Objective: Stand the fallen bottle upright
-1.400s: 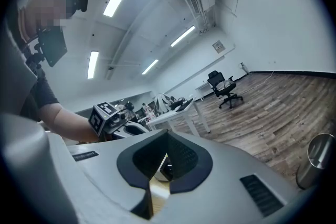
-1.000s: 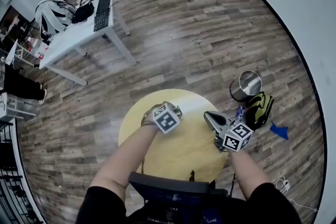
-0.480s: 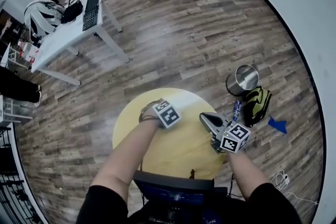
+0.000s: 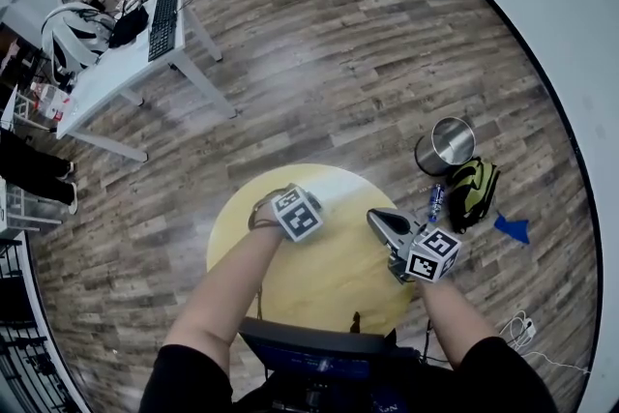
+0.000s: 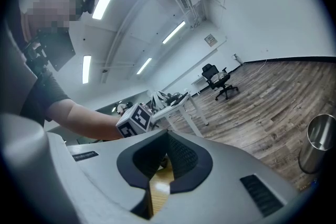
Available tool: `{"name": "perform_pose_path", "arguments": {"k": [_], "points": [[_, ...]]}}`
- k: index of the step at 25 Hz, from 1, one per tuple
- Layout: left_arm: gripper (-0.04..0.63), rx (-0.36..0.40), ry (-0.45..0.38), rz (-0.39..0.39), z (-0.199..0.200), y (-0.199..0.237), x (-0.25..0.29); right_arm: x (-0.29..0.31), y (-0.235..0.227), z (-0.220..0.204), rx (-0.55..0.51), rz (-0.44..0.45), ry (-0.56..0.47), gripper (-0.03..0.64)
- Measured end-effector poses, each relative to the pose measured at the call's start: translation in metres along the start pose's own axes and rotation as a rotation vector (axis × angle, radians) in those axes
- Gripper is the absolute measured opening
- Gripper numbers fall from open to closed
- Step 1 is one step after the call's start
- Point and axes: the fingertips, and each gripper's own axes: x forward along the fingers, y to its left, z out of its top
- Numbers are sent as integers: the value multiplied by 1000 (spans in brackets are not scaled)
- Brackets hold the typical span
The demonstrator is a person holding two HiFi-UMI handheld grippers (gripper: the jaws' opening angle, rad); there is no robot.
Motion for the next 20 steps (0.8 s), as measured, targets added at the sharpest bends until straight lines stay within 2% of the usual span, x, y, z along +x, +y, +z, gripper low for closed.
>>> {"name": "perform_pose_path", "arguments": {"k": [7, 14, 20], "points": [[119, -118, -163, 64, 10, 18, -37, 7, 9, 2, -8, 19, 6, -3], [115, -129, -222, 74, 5, 19, -55, 15, 22, 2, -16, 33, 9, -3], [118, -167, -359, 96, 2, 16, -78, 21, 31, 1, -12, 39, 17, -3]]}}
